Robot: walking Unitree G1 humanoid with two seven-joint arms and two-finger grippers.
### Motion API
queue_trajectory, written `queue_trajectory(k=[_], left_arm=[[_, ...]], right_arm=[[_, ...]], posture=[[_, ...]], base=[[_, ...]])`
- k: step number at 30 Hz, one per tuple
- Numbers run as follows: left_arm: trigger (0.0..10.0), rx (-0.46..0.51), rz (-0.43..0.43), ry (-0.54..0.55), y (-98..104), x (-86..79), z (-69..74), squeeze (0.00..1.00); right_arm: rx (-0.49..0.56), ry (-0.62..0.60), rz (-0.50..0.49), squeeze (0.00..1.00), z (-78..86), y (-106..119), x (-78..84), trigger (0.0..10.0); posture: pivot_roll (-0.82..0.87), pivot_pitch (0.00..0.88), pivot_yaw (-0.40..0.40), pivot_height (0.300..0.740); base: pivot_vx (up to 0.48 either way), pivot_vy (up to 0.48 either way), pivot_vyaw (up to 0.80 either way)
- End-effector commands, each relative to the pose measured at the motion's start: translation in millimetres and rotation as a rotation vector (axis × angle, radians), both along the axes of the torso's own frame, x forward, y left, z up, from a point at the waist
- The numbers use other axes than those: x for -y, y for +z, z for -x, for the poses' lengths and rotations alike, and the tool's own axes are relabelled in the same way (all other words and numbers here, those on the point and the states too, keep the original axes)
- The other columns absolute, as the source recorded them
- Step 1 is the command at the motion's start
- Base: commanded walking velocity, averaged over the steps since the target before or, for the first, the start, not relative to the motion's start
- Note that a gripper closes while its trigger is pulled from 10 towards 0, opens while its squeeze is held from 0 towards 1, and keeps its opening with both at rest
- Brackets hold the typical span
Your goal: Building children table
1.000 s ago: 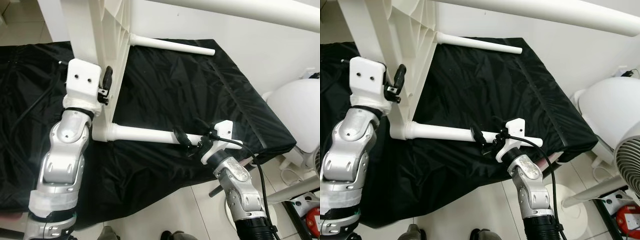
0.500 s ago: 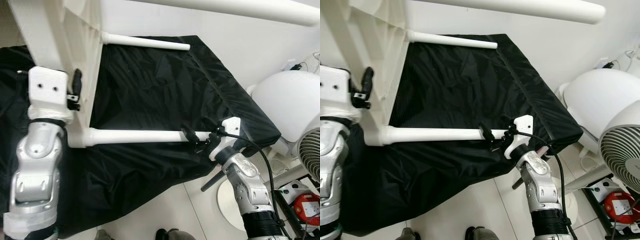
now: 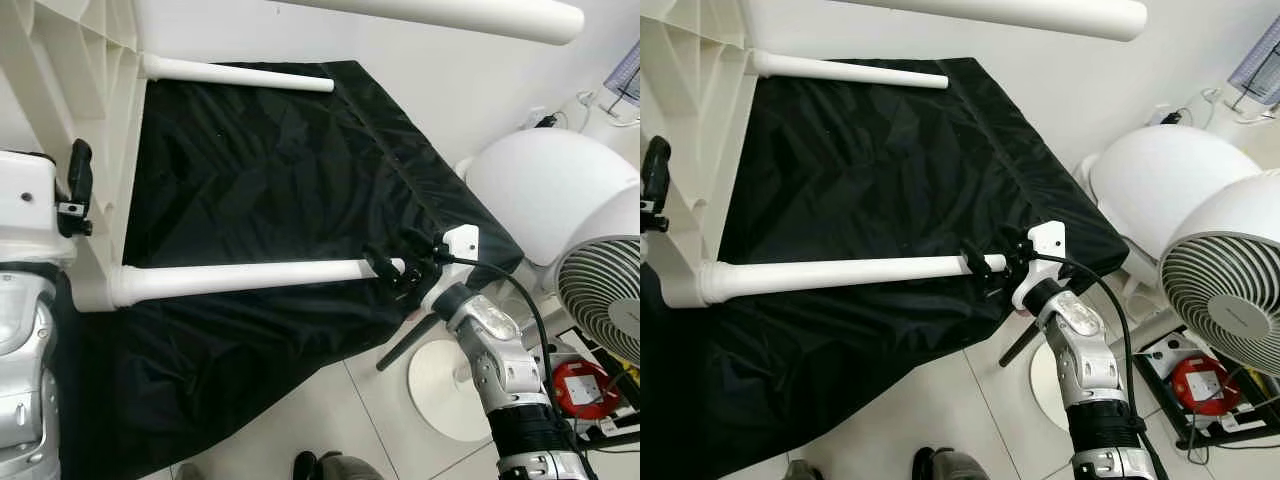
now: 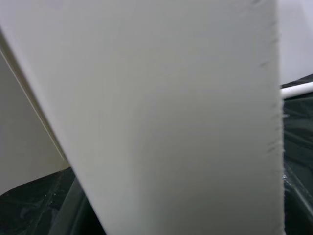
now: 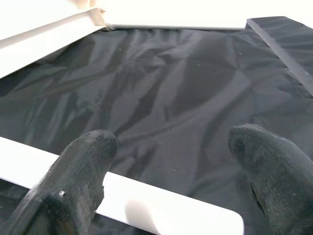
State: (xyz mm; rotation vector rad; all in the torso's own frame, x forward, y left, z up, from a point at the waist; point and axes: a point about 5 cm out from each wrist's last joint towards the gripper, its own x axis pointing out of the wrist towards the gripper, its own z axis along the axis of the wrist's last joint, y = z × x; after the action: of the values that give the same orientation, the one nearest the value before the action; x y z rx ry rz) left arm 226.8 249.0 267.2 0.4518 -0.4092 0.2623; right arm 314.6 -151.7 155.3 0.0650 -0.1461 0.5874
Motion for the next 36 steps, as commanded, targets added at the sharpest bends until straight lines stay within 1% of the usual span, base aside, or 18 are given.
queue_trajectory(k=[1, 7, 10, 12, 15, 16, 17, 19, 21, 22, 24, 25, 26, 29, 32, 34, 35, 36], left_arm=[[0.0, -0.074, -0.027, 0.343, -15.2, -49.9, 18.1, 0.0], [0.0, -0.106, -0.007, 0.345, -19.8, -53.7, 25.4, 0.0], [0.0, -0.125, -0.018, 0.343, -22.8, -52.6, 28.3, 0.0], [0.0, -0.14, -0.007, 0.323, -29.1, -43.8, 30.7, 0.0], [0.0, -0.129, 0.104, 0.313, -36.1, -30.7, 34.9, 0.0], [0.0, -0.129, 0.104, 0.313, -36.1, -30.7, 34.9, 0.0], [0.0, -0.111, 0.069, 0.311, -34.0, -24.3, 37.6, 0.0], [0.0, -0.1, 0.102, 0.325, -34.4, -19.1, 42.4, 0.0], [0.0, -0.085, 0.057, 0.381, -30.9, -23.8, 49.1, 0.0], [0.0, -0.079, 0.056, 0.414, -29.6, -31.0, 52.0, 0.0], [0.0, -0.075, 0.057, 0.436, -28.8, -35.9, 54.1, 0.0], [0.0, -0.07, 0.041, 0.492, -26.6, -46.7, 58.7, 0.0], [0.0, -0.07, 0.041, 0.492, -26.6, -46.7, 58.7, 0.0], [0.0, -0.058, -0.03, 0.569, -19.7, -61.7, 70.9, 0.0], [0.0, -0.054, -0.035, 0.599, -18.5, -66.0, 77.4, 0.0], [0.0, -0.057, -0.042, 0.662, -18.7, -74.8, 84.9, 0.0], [0.0, -0.057, -0.042, 0.662, -18.7, -74.8, 84.9, 0.0], [0.0, -0.056, -0.034, 0.71, -19.8, -80.2, 89.4, 0.0]], right_arm=[[-0.01, 0.001, 0.007, 0.0, -0.5, -2.9, 3.4, 10.0], [-0.011, 0.012, 0.013, 0.0, -0.8, -3.1, 2.0, 10.0], [-0.012, 0.017, 0.018, 0.0, -1.0, -3.7, 1.9, 10.0], [-0.012, 0.02, 0.021, 0.0, -1.5, -4.1, 2.0, 10.0], [-0.015, 0.024, 0.018, 0.0, -2.1, -4.2, 1.4, 10.0], [-0.015, 0.024, 0.018, 0.0, -2.1, -4.2, 1.4, 10.0], [-0.017, 0.027, 0.021, 0.0, -2.0, -5.3, 0.5, 10.0], [-0.019, 0.032, 0.025, 0.0, -1.4, -6.4, -0.6, 10.0], [-0.021, 0.033, 0.022, 0.0, -1.1, -6.8, -1.2, 10.0], [-0.023, 0.034, 0.018, 0.0, -0.9, -7.0, -1.5, 10.0], [-0.024, 0.035, 0.016, 0.0, -0.8, -7.1, -1.7, 10.0], [-0.025, 0.036, 0.016, 0.0, -1.2, -7.7, -1.9, 10.0], [-0.025, 0.036, 0.016, 0.0, -1.2, -7.7, -1.9, 10.0], [-0.027, 0.037, 0.022, 0.0, -1.5, -9.0, -1.5, 10.0], [-0.027, 0.037, 0.022, 0.0, -1.7, -9.1, -1.3, 10.0], [-0.029, 0.037, 0.021, 0.0, -1.7, -9.5, -1.7, 10.0], [-0.029, 0.037, 0.021, 0.0, -1.7, -9.5, -1.7, 10.0], [-0.031, 0.038, 0.018, 0.0, -1.6, -10.3, -2.3, 10.0]], posture=[[0.18, 0.203, -0.156, 0.74], [0.17, 0.219, -0.154, 0.74], [0.17, 0.22, -0.153, 0.74], [0.18, 0.227, -0.154, 0.74], [0.17, 0.23, -0.152, 0.74], [0.17, 0.23, -0.152, 0.74], [0.18, 0.237, -0.15, 0.74], [0.18, 0.245, -0.15, 0.74], [0.18, 0.245, -0.147, 0.74], [0.19, 0.25, -0.149, 0.74], [0.19, 0.25, -0.149, 0.74], [0.19, 0.249, -0.145, 0.74], [0.19, 0.249, -0.145, 0.74], [0.19, 0.256, -0.142, 0.74], [0.19, 0.256, -0.142, 0.74], [0.2, 0.26, -0.143, 0.74], [0.2, 0.26, -0.143, 0.74], [0.21, 0.26, -0.144, 0.74]], base=[[0.0, 0.0, 0.0], [0.0, 0.0, 0.0], [0.0, 0.0, 0.0], [0.0, 0.0, 0.0], [0.0, 0.0, 0.0], [0.0, 0.0, 0.0], [0.0, 0.0, 0.0], [0.0, 0.0, 0.0], [0.0, 0.0, 0.0], [0.0, 0.0, 0.0], [0.0, 0.0, 0.0], [0.0, 0.0, 0.0], [0.0, 0.0, 0.0], [0.0, 0.0, 0.0], [0.0, 0.0, 0.0], [0.0, 0.0, 0.0], [0.0, 0.0, 0.0], [0.0, 0.0, 0.0]])
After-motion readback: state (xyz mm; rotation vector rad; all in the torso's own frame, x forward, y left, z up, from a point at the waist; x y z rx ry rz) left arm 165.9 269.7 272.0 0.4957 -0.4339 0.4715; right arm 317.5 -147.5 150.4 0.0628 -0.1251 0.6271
